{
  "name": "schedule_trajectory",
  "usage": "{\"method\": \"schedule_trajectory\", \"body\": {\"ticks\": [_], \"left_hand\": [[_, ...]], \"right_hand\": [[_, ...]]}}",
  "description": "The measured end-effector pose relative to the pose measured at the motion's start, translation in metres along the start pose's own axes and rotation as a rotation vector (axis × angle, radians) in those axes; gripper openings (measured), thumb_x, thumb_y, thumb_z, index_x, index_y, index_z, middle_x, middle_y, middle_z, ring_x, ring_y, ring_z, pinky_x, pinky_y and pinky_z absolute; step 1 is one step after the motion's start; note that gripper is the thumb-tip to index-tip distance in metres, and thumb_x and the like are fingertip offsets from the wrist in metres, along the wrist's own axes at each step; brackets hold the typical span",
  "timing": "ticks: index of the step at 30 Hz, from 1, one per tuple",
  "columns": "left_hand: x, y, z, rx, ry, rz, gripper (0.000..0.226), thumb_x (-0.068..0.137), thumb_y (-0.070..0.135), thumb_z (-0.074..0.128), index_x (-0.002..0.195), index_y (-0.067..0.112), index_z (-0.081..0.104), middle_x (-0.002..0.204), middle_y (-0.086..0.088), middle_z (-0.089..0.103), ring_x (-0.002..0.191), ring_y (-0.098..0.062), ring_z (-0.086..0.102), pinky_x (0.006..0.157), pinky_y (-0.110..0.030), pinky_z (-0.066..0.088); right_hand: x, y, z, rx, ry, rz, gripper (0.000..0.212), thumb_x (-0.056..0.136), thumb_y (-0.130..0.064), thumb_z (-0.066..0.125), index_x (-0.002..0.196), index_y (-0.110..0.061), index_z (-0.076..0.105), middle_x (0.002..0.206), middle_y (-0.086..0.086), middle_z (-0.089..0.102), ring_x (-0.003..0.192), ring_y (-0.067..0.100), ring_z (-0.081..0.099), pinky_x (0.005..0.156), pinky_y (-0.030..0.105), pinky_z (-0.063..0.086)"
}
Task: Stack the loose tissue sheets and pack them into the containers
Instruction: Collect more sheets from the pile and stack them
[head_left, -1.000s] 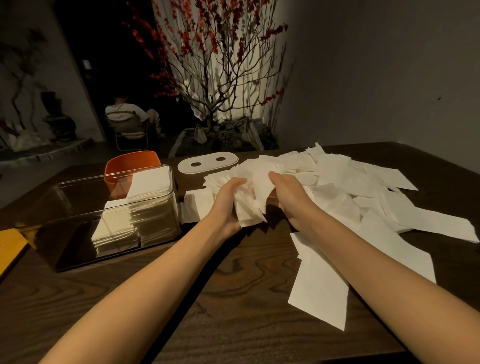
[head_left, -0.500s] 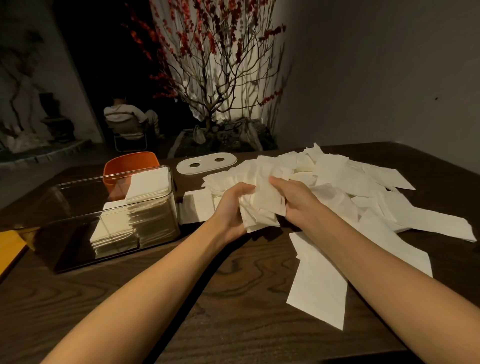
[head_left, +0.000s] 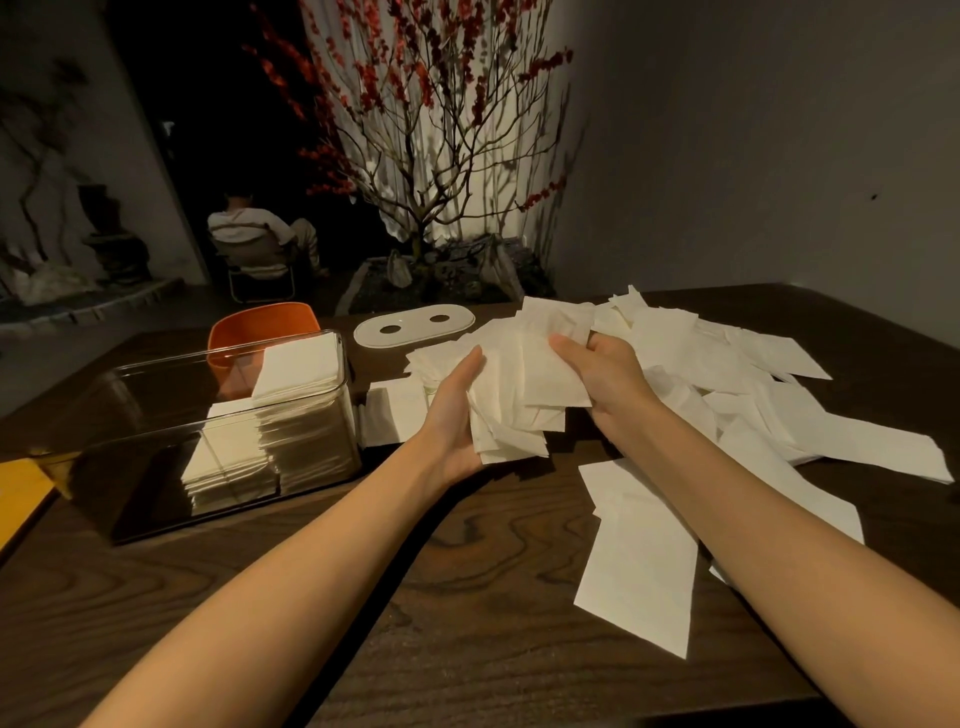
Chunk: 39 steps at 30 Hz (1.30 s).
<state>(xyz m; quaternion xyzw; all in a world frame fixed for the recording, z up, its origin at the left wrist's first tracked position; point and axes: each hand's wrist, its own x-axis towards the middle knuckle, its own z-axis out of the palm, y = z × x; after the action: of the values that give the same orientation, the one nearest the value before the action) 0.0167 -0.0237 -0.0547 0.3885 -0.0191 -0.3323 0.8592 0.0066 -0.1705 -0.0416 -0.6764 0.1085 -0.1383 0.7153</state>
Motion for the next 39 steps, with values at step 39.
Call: {"method": "schedule_trajectory", "body": {"ticks": [39], "left_hand": [[-0.002,-0.008,0.010,-0.065,0.016,0.017,0.060,0.087,0.060,0.053,0.126,0.014,0.057,0.122,-0.019,0.064,0.112,-0.034,0.061,0.087,-0.047,0.052]], "right_hand": [[-0.005,0.011,0.023,-0.389,-0.144,0.088,0.039,0.097,-0.045,0.048,0.125,-0.018,0.050,0.119,0.004,0.060,0.107,0.022,0.059,0.088,0.034,0.051]]}}
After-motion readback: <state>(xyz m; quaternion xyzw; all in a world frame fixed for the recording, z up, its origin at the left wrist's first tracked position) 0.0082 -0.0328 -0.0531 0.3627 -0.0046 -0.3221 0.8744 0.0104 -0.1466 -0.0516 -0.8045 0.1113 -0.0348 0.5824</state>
